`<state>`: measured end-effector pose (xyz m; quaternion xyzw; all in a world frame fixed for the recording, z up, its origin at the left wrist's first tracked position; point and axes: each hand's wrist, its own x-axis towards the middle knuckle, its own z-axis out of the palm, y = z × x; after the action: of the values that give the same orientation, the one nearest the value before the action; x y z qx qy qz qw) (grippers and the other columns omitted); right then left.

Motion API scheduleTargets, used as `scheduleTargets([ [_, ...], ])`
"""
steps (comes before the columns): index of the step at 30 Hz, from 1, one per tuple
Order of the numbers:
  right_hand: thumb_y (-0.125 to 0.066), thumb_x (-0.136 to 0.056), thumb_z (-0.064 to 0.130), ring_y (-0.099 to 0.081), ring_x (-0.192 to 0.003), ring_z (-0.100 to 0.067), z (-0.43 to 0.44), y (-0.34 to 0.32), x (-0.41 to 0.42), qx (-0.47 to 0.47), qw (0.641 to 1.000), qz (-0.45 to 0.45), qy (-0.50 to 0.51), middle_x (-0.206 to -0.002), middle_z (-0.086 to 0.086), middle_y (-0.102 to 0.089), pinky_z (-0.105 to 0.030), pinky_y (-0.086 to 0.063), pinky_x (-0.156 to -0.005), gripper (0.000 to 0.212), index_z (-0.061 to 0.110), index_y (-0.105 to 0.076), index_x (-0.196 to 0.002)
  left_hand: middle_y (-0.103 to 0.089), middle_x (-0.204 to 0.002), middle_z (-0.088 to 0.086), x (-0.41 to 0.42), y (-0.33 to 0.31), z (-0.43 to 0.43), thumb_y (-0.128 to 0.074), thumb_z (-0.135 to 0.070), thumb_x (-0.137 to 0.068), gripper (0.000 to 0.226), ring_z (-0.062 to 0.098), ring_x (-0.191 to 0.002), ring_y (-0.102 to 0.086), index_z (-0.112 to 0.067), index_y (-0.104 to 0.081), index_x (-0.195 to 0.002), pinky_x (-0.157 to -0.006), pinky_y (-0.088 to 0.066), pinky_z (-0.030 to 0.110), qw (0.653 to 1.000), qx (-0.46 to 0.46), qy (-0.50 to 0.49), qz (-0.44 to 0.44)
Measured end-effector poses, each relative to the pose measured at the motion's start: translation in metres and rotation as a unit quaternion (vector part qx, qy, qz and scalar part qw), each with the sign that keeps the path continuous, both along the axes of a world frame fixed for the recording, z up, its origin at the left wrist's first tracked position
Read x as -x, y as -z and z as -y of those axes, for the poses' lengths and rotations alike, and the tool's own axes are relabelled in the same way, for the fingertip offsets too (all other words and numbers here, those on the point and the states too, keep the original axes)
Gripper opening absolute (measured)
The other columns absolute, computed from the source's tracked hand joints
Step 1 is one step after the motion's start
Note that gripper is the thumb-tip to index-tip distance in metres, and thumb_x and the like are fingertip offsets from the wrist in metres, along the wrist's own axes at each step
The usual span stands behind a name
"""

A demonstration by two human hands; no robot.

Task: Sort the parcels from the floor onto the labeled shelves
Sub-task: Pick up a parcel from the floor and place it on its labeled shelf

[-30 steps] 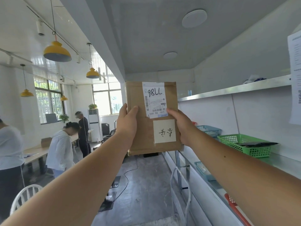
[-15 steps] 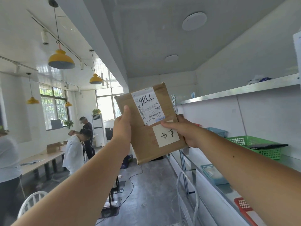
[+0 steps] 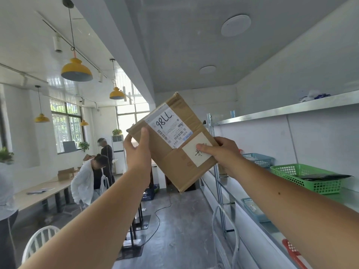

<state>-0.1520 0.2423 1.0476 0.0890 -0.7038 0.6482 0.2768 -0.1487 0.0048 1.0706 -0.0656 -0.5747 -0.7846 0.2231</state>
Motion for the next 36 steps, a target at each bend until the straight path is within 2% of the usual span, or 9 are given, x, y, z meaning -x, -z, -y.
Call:
scheduleTargets([
  [2, -0.101, -0.059, 0.034, -0.08, -0.093, -0.021, 0.001, 0.005, 0.003, 0.024, 0.999, -0.014, 0.03, -0.107, -0.002, -0.082, -0.043, -0.065, -0.088, 0.055, 0.021, -0.079, -0.107, -0.055, -0.115, -0.01, 0.0, 0.0, 0.002, -0.06, -0.06, -0.097, 0.066, 0.021, -0.118, -0.054, -0.034, -0.036, -0.153, -0.114, -0.046, 0.051, 1.0, -0.023, -0.01, 0.006],
  [6, -0.101, -0.047, 0.042, -0.08, -0.094, -0.02, 0.004, 0.01, 0.011, 0.084, 0.994, -0.04, 0.055, -0.113, -0.003, -0.08, -0.036, -0.067, -0.077, 0.092, 0.011, -0.071, -0.128, -0.049, -0.133, -0.006, -0.004, 0.003, 0.003, -0.059, -0.061, -0.097, 0.069, 0.024, -0.128, -0.053, -0.055, -0.025, -0.156, -0.109, -0.051, 0.055, 1.0, -0.023, 0.003, -0.013],
  [10, -0.098, -0.068, 0.021, -0.08, -0.09, -0.023, 0.001, 0.012, 0.007, 0.117, 0.992, -0.041, 0.038, -0.105, -0.007, -0.081, -0.034, -0.064, -0.071, 0.058, 0.006, -0.073, -0.119, -0.061, -0.121, -0.005, -0.001, 0.003, 0.011, -0.045, -0.067, -0.101, 0.035, 0.028, -0.118, -0.064, -0.043, -0.048, -0.126, -0.092, -0.062, 0.052, 0.998, -0.064, 0.008, 0.017],
  [14, -0.093, -0.075, 0.008, -0.075, -0.095, -0.021, 0.006, 0.013, 0.0, 0.157, 0.986, -0.055, -0.007, -0.11, -0.001, -0.073, -0.037, -0.062, -0.075, 0.061, 0.019, -0.06, -0.126, -0.062, -0.122, 0.001, 0.002, 0.009, 0.019, -0.052, -0.06, -0.102, 0.032, 0.029, -0.117, -0.065, -0.037, -0.05, -0.125, -0.089, -0.063, 0.053, 0.995, -0.095, 0.007, 0.03],
  [21, -0.09, -0.081, 0.03, -0.078, -0.094, -0.011, 0.024, 0.009, 0.003, 0.145, 0.987, -0.065, -0.002, -0.101, 0.007, -0.081, -0.022, -0.06, -0.067, 0.025, 0.027, -0.076, -0.102, -0.059, -0.114, -0.006, 0.01, 0.023, 0.023, -0.053, -0.025, -0.108, 0.023, 0.018, -0.105, -0.061, -0.03, -0.054, -0.13, -0.058, -0.061, 0.031, 0.993, -0.104, -0.014, 0.048],
  [24, -0.086, -0.086, 0.027, -0.078, -0.101, -0.018, 0.028, 0.005, 0.001, 0.151, 0.986, -0.048, -0.056, -0.11, 0.005, -0.081, -0.036, -0.062, -0.074, 0.03, 0.032, -0.071, -0.112, -0.068, -0.133, 0.001, 0.011, 0.032, 0.023, -0.052, -0.035, -0.105, 0.035, 0.027, -0.114, -0.068, -0.037, -0.066, -0.136, -0.071, -0.066, 0.046, 0.99, -0.123, 0.036, 0.053],
  [27, -0.088, -0.081, 0.011, -0.073, -0.11, -0.023, 0.028, 0.007, 0.001, 0.117, 0.989, -0.031, -0.085, -0.117, 0.003, -0.078, -0.046, -0.06, -0.088, 0.046, 0.035, -0.065, -0.114, -0.074, -0.116, 0.0, 0.011, 0.034, 0.024, -0.048, -0.034, -0.105, 0.032, 0.026, -0.103, -0.072, -0.04, -0.074, -0.123, -0.073, -0.065, 0.043, 0.991, -0.107, 0.034, 0.075],
  [34, -0.088, -0.082, 0.026, -0.072, -0.102, -0.012, 0.025, 0.017, -0.008, 0.111, 0.992, -0.023, -0.056, -0.12, 0.004, -0.075, -0.028, -0.056, -0.071, 0.046, 0.027, -0.064, -0.121, -0.066, -0.138, -0.001, 0.011, 0.041, 0.032, -0.028, -0.023, -0.108, 0.052, 0.027, -0.118, -0.064, -0.043, -0.048, -0.151, -0.102, -0.056, 0.055, 0.998, 0.051, 0.026, 0.025],
  [36, -0.084, -0.086, 0.027, -0.071, -0.107, -0.015, 0.026, 0.016, -0.008, 0.104, 0.99, 0.005, -0.094, -0.12, 0.006, -0.076, -0.032, -0.053, -0.074, 0.04, 0.03, -0.066, -0.122, -0.071, -0.132, -0.005, 0.008, 0.041, 0.03, -0.03, -0.034, -0.11, 0.045, 0.027, -0.117, -0.067, -0.049, -0.056, -0.144, -0.092, -0.059, 0.049, 0.998, 0.04, 0.044, 0.007],
])
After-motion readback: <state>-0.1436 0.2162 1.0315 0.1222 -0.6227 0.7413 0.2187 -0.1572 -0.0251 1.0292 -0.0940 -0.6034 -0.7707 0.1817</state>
